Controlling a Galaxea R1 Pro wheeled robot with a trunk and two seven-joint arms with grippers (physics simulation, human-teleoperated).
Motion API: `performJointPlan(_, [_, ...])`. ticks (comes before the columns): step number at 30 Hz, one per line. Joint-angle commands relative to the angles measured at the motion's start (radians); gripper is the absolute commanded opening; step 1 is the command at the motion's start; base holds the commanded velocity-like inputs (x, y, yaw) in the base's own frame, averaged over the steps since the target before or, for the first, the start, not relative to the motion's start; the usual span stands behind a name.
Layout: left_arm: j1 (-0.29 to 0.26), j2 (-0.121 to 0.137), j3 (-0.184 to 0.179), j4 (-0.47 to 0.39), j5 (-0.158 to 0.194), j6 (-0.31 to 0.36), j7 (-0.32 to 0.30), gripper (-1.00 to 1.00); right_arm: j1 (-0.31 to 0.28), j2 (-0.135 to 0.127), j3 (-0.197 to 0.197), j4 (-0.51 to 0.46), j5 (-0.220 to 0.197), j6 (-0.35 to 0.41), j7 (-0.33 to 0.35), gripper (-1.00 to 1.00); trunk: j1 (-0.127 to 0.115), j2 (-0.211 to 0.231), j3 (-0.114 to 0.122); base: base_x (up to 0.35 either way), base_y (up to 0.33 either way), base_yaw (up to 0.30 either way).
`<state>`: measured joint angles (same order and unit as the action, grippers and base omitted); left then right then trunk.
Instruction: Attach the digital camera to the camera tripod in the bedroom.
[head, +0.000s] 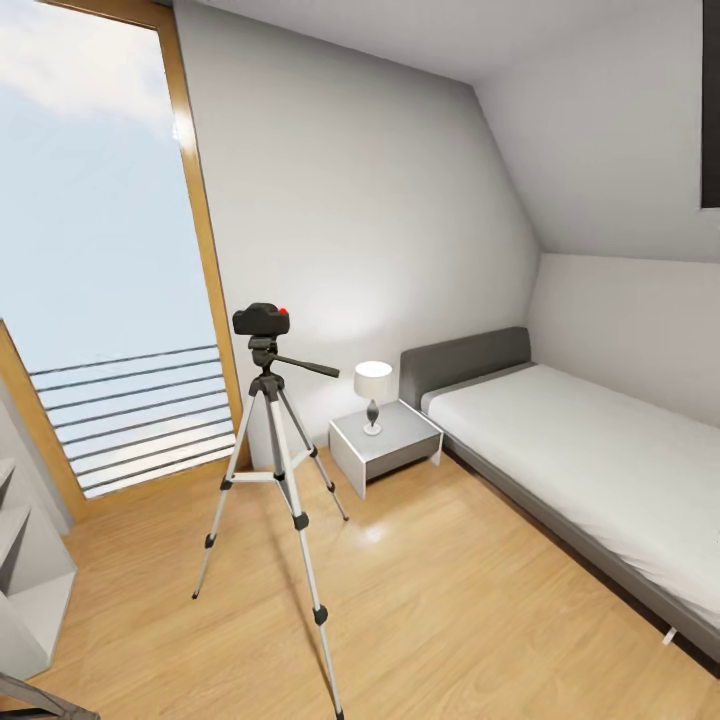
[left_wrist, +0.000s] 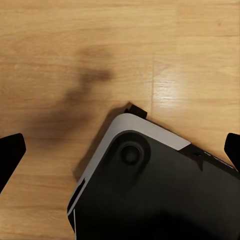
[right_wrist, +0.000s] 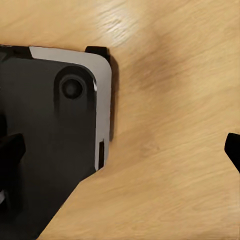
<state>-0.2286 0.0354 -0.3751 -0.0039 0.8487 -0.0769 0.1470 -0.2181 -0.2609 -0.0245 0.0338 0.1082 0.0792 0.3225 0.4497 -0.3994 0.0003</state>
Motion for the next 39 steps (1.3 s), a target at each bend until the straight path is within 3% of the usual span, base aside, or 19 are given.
performJointPlan(1, [0.0,0.0,-0.008,0.0,0.007,-0.001,0.003,1.0,0.013,0.008,-0.003,0.001,-0.009,-0.009,-0.009,1.0,0.0,-0.001,0.0,0.0,0.0,0.0])
performJointPlan(4, [0.0,0.001,-0.008,0.001,0.008,-0.001,0.003,1.0,0.046,0.028,-0.004,0.001,-0.039,-0.025,-0.036,1.0,0.0,-0.001,0.0,0.0,0.0,0.0])
performJointPlan(15, [0.0,0.002,-0.01,0.001,0.006,0.0,0.003,1.0,0.055,0.044,-0.004,0.0,-0.042,-0.055,-0.081,1.0,0.0,-0.001,0.0,0.0,0.0,0.0])
performJointPlan(19, [0.0,0.003,-0.01,0.0,0.006,-0.001,0.003,1.0,0.055,0.061,-0.005,0.0,-0.043,-0.066,-0.116,1.0,0.0,-0.001,0.0,0.0,0.0,0.0])
performJointPlan(30, [0.0,0.005,-0.015,-0.005,-0.003,-0.001,0.004,1.0,0.056,0.07,-0.006,0.0,-0.045,-0.069,-0.129,1.0,0.0,-0.001,0.0,0.0,0.0,0.0])
performJointPlan(39, [0.0,0.006,-0.016,-0.005,-0.003,-0.001,0.003,1.0,0.056,0.092,-0.006,0.0,-0.048,-0.106,-0.134,1.0,0.0,-0.001,0.003,0.0,0.0,0.0])
